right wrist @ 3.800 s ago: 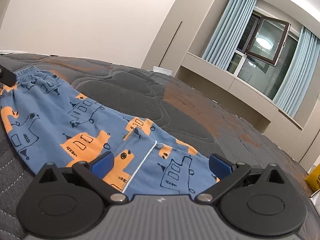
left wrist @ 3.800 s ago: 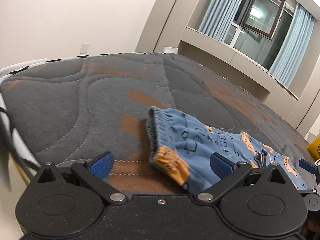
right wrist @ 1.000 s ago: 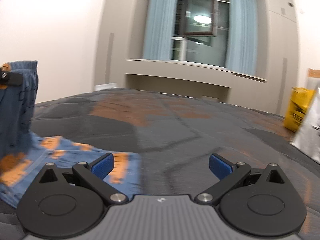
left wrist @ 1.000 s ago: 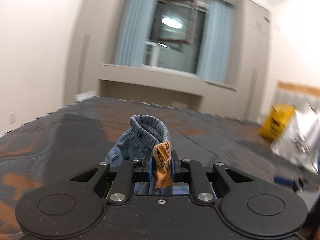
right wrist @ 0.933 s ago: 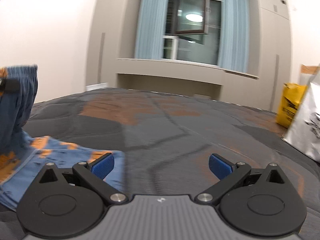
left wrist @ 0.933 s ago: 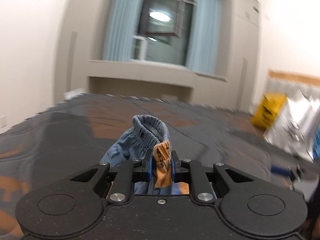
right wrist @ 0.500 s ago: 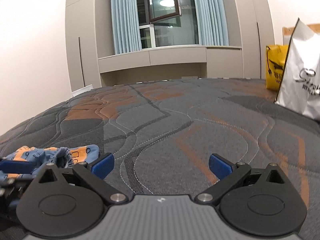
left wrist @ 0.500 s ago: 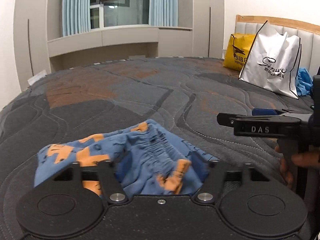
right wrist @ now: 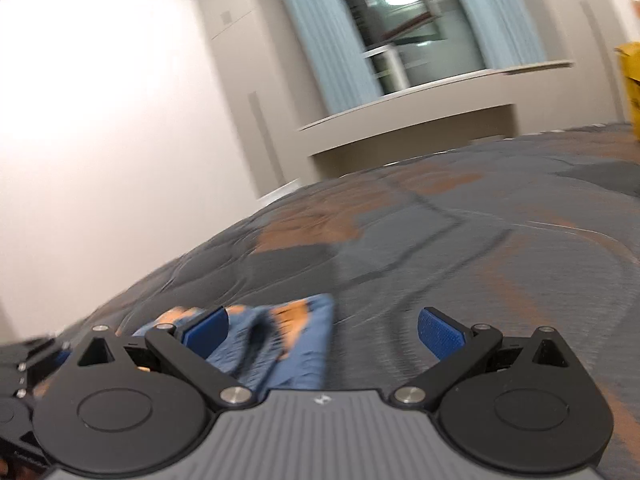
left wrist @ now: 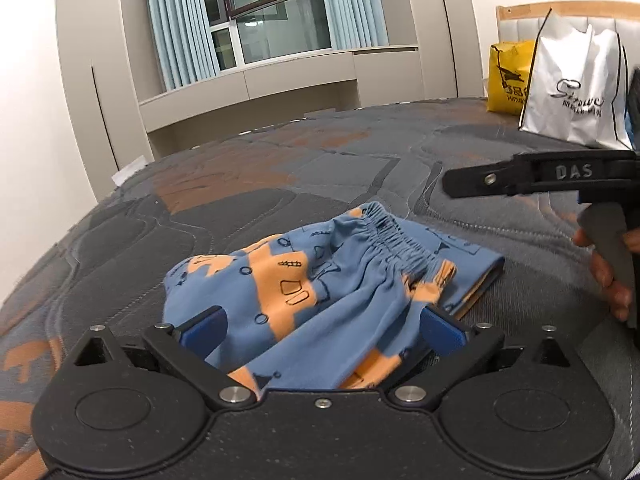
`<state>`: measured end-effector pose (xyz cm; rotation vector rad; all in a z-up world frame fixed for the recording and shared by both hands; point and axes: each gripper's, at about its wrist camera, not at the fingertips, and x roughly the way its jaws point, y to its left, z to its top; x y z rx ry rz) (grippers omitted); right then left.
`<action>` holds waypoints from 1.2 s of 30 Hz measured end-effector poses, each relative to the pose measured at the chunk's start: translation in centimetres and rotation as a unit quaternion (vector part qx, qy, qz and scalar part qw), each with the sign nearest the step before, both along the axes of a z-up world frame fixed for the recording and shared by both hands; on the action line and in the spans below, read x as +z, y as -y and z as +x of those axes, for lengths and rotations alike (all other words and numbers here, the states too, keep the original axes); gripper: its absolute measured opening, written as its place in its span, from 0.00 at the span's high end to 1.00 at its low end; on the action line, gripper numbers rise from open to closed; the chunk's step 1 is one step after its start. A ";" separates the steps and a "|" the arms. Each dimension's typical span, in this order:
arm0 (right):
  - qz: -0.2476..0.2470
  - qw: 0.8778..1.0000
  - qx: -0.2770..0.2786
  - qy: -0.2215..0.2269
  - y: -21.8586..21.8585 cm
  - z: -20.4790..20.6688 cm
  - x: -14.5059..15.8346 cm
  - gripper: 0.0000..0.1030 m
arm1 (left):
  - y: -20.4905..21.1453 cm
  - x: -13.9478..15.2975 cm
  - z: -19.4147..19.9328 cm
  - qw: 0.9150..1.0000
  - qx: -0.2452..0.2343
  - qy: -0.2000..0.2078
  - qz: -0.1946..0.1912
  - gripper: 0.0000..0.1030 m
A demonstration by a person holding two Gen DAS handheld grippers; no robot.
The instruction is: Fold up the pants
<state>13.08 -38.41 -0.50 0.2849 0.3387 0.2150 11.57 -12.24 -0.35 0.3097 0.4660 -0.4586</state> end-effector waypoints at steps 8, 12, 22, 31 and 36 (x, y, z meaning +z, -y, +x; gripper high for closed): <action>-0.023 0.998 0.056 -0.021 -2.6 1.1 0.9 0.00 | -0.7 0.3 -1.2 1.000 -0.002 0.008 0.008 0.01; -0.027 0.996 0.081 -0.031 -3.1 2.7 1.3 0.04 | -0.9 0.3 -1.8 1.000 -0.015 0.019 0.010 0.06; 0.000 0.993 0.102 -0.060 -3.0 6.6 0.2 0.29 | 1.1 -1.0 -3.5 0.991 -0.071 0.071 0.093 0.26; 0.028 0.989 0.119 -0.082 -2.6 7.5 -0.7 0.62 | 1.4 -1.7 -3.0 0.993 -0.078 0.036 0.085 0.67; 0.030 0.990 0.121 -0.070 -2.6 7.0 -0.6 0.88 | 0.8 -0.8 -2.8 0.995 -0.070 0.036 0.057 0.94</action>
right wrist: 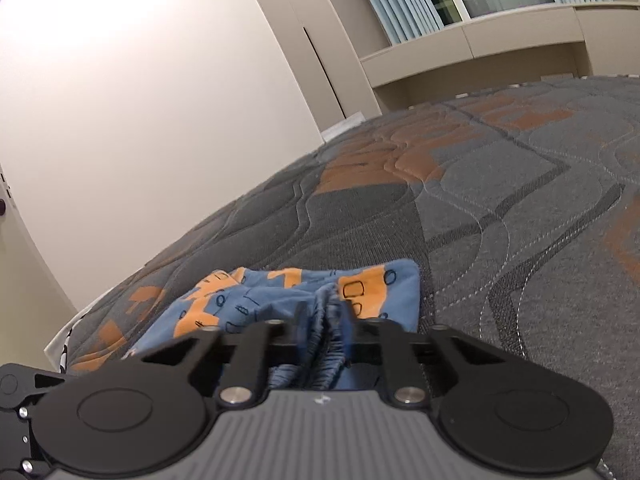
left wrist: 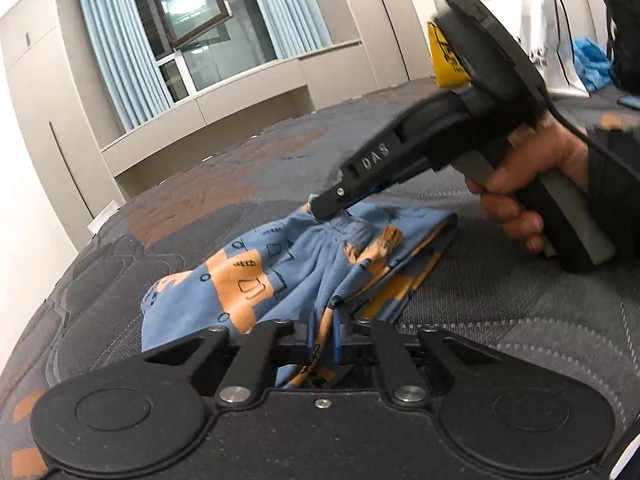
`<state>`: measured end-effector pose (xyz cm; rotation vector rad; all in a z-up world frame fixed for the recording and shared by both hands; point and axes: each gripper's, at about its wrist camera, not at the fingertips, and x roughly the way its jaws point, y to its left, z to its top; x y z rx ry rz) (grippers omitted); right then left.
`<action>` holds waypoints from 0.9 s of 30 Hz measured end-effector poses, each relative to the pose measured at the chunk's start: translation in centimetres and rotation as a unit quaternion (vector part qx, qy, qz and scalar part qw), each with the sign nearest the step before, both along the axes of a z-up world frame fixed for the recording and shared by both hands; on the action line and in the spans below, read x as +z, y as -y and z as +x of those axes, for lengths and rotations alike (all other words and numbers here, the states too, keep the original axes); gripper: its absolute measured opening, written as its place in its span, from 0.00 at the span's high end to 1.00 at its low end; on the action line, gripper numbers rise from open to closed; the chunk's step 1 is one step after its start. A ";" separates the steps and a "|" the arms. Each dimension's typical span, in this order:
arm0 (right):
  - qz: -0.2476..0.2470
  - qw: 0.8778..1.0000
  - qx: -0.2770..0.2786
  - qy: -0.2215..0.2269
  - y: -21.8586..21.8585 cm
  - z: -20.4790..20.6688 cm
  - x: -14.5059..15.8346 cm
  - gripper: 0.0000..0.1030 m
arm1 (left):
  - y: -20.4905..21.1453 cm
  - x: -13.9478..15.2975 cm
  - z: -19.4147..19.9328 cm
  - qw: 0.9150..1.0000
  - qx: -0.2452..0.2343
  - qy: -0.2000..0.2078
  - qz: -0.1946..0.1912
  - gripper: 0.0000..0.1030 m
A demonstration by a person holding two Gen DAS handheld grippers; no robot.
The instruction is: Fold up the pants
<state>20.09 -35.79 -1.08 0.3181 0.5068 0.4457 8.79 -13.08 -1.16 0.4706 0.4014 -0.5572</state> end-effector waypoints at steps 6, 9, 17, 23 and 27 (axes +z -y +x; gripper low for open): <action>0.013 0.999 -0.004 0.043 0.5 -1.2 1.2 0.90 | 0.4 1.0 -0.4 1.000 -0.014 0.015 0.000 0.94; 0.018 0.998 -0.009 0.055 0.8 -1.4 1.7 0.90 | 0.8 0.6 -0.1 1.000 -0.018 0.008 0.011 0.82; -0.002 0.997 -0.046 0.068 1.0 -2.0 2.0 0.91 | 1.7 0.8 0.6 0.999 -0.037 -0.009 -0.006 0.92; -0.016 0.996 -0.073 0.038 1.7 -1.9 1.6 0.87 | 1.6 0.8 1.4 0.998 -0.037 -0.022 -0.034 0.70; -0.042 0.996 -0.084 0.007 1.2 -0.9 0.7 0.63 | -0.4 2.0 1.3 0.997 -0.005 -0.019 -0.070 0.31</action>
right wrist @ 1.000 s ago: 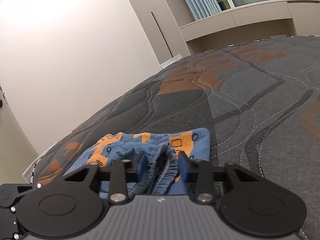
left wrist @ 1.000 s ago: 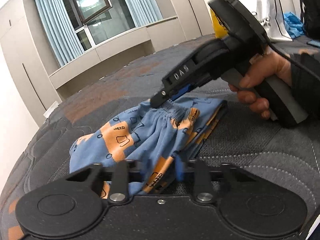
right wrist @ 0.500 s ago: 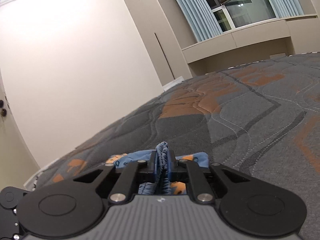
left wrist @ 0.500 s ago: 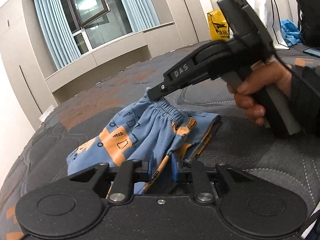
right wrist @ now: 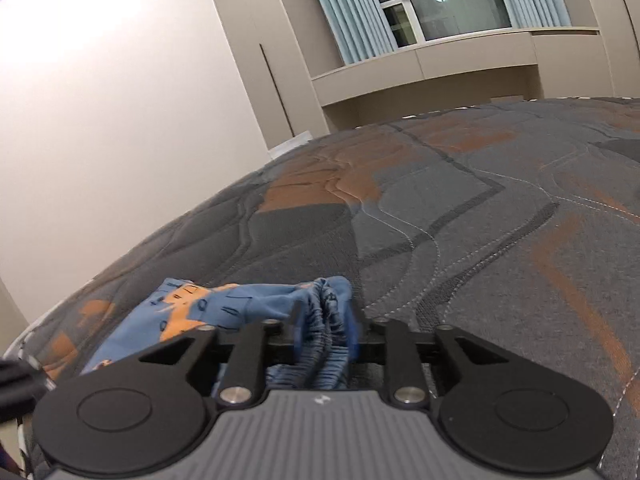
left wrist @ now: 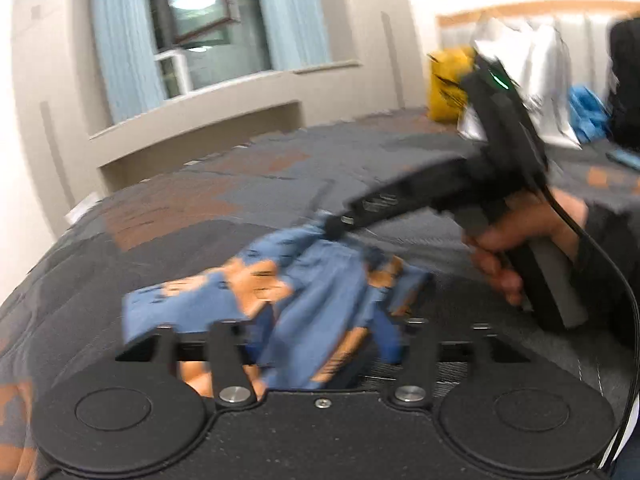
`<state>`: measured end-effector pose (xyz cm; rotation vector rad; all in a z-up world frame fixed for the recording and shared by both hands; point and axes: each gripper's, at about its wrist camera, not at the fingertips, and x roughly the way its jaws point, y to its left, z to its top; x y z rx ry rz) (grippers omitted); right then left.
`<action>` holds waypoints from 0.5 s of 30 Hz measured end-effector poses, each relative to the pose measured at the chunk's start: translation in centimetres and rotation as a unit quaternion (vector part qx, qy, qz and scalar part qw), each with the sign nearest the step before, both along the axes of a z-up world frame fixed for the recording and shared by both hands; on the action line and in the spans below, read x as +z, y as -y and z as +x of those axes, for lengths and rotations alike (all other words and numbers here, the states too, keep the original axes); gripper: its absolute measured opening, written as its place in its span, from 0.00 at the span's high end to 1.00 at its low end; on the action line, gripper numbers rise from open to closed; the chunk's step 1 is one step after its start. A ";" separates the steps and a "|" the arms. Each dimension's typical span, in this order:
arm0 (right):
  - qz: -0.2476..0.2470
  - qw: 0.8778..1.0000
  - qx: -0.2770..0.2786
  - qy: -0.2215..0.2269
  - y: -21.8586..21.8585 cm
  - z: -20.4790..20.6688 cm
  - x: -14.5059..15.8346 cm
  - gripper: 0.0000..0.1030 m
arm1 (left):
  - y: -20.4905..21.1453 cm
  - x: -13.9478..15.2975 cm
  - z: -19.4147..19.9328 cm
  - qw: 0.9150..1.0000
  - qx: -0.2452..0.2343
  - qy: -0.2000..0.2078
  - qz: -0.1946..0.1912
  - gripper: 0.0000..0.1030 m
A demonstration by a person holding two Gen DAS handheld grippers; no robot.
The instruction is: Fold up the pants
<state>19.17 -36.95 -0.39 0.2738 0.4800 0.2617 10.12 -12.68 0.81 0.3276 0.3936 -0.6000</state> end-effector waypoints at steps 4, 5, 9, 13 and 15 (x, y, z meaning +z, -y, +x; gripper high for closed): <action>-0.007 0.999 -0.032 0.027 0.2 -1.5 0.7 0.19 | -3.8 1.6 0.6 0.995 0.086 0.044 -0.012 0.06; -0.016 0.999 -0.035 0.030 -0.1 -1.9 1.1 0.14 | -4.7 1.8 1.2 0.992 0.111 0.051 -0.010 0.02; -0.089 0.994 -0.061 0.029 -3.4 -3.8 2.6 0.00 | -7.6 2.0 5.4 0.983 0.180 0.033 0.016 0.01; -0.173 0.979 -0.099 -0.029 -6.2 -3.2 2.5 0.00 | -8.2 0.3 10.0 0.981 0.187 -0.025 0.050 0.01; -0.196 0.973 -0.102 -0.060 -6.6 -3.1 1.9 0.00 | -8.3 -0.7 10.9 0.983 0.172 -0.045 0.050 0.01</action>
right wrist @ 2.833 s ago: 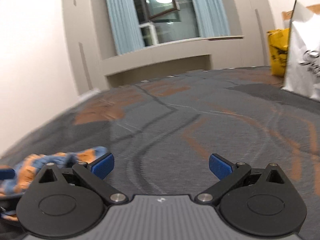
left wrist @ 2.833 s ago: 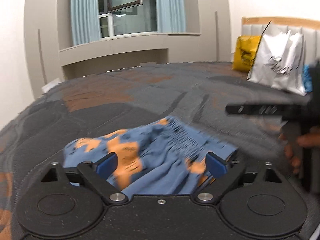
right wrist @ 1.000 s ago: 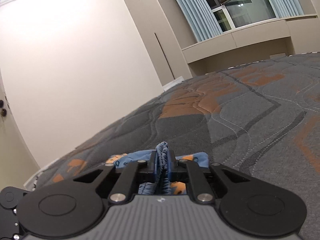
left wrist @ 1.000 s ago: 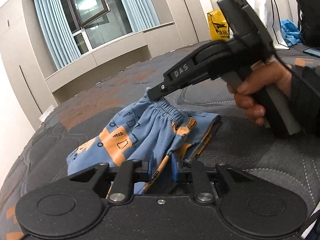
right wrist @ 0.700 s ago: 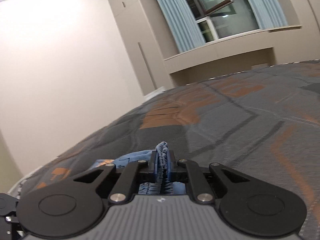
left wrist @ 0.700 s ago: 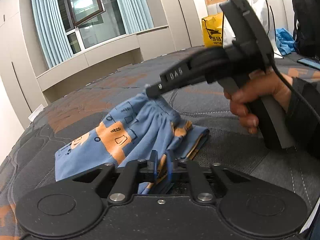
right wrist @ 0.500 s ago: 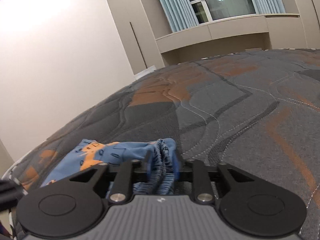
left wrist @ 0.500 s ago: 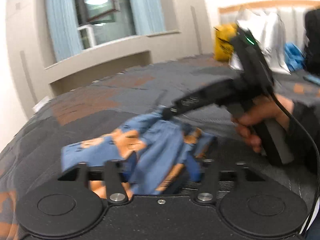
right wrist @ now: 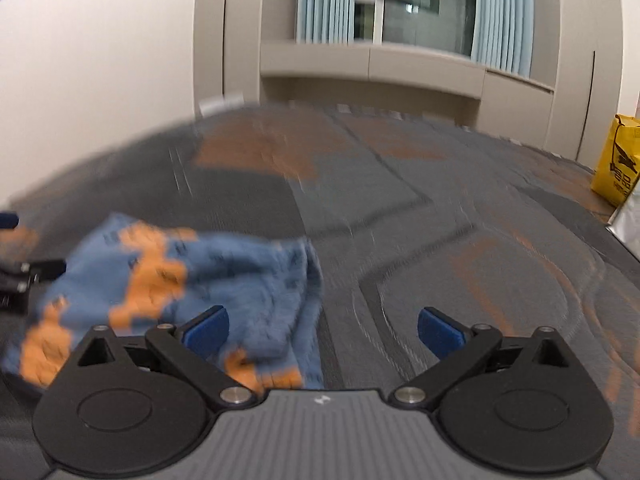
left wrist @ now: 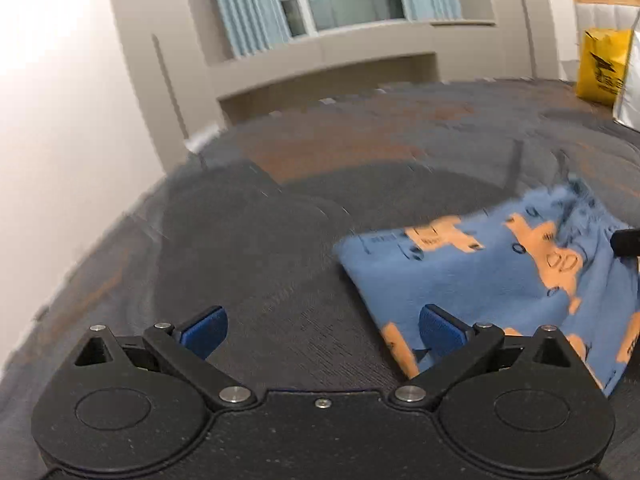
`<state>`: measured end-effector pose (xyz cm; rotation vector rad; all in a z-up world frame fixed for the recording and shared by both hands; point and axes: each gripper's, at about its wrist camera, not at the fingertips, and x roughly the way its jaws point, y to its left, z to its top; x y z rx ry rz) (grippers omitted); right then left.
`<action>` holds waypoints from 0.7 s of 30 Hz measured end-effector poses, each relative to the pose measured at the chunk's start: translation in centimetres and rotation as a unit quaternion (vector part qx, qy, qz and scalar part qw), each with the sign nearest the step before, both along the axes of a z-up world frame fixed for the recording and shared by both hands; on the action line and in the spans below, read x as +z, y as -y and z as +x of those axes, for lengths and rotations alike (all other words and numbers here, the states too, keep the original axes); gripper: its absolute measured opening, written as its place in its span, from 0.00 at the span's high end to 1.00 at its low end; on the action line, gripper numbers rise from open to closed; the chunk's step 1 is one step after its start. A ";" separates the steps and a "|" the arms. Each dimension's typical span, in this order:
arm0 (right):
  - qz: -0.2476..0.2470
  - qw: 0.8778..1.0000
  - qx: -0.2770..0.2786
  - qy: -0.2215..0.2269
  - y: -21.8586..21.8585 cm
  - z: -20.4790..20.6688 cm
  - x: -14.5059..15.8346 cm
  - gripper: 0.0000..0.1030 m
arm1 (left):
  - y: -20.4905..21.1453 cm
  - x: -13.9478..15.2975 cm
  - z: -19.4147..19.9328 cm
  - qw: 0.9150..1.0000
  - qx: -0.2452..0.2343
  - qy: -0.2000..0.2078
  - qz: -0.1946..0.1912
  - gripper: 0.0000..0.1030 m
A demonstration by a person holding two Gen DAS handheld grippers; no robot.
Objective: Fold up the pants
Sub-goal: 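Release the pants from both grippers and lay them flat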
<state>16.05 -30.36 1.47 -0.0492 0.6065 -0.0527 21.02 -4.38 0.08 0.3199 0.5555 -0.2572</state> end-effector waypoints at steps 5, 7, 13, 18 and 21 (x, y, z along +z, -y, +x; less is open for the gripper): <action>0.019 0.999 -0.002 -0.036 1.8 -1.9 -2.0 0.00 | -2.1 -0.9 0.8 0.999 0.002 -0.008 -0.036 0.00; 0.035 0.999 -0.005 -0.031 2.6 -2.8 -1.9 0.00 | -3.1 -0.4 0.8 0.999 0.012 -0.001 -0.050 0.02; 0.015 0.999 0.018 0.039 0.8 -1.2 1.2 0.00 | -1.5 1.5 1.7 0.997 -0.009 0.038 -0.067 0.01; 0.010 0.999 0.045 0.010 -1.1 5.1 0.3 0.00 | 1.5 0.1 4.5 0.999 -0.015 0.013 -0.030 0.01; 0.000 0.999 0.030 -0.012 -0.9 7.3 -1.2 0.00 | 1.5 -0.9 5.9 1.000 0.004 0.005 -0.021 0.01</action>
